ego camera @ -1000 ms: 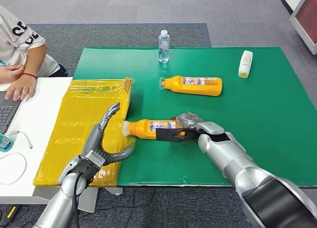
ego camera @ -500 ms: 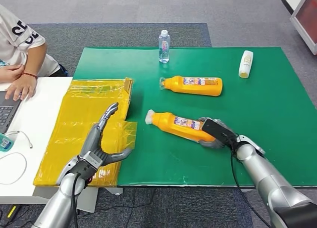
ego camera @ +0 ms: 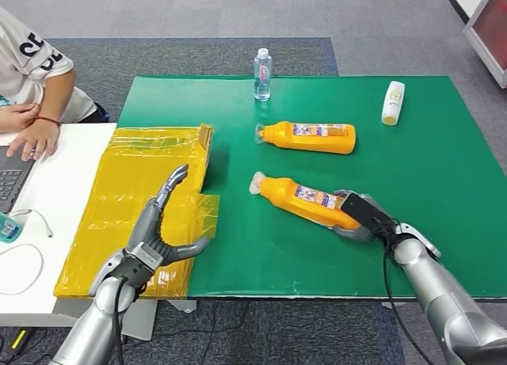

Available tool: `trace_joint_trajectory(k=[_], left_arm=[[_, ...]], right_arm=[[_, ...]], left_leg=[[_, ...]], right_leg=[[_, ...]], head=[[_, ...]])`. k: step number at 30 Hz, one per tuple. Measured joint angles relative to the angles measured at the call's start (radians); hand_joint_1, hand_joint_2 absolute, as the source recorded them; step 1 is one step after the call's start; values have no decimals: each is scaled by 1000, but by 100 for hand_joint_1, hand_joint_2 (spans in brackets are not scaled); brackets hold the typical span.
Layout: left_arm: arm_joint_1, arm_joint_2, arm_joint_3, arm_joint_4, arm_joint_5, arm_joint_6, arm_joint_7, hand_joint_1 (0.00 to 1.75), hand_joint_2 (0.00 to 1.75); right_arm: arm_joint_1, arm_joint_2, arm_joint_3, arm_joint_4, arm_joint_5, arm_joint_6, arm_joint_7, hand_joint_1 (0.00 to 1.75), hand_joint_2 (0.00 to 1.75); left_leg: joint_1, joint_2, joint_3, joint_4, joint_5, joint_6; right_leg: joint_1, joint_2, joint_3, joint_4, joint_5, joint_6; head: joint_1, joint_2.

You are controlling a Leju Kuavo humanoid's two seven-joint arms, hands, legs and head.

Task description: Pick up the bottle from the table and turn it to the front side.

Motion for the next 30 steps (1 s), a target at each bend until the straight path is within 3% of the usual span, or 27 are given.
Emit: trace_joint_trajectory(k=[17,25,30], left_arm=[[0,2,0,0,0,0,0,0,175],[1,3,-1,0,10,-3,0,0,175],[7,6,-1,0,15,-3,0,0,175]], right_arm=[[19,0,23,-37,-38,24,-9,175,175],[90,-15,-17,-118,-240,149,-121,175,175],[141,-32,-58,-191,-292,174,-129,175,175]], left_leg=[[0,0,-1,0,0,0],[0,0,-2,0,0,0],[0,0,-2,0,-1,0]], right_leg=[[0,0,-1,0,0,0],[0,0,-1,0,-1,1],[0,0,-1,0,-1,1]], head=[[0,0],[0,0],[0,0]])
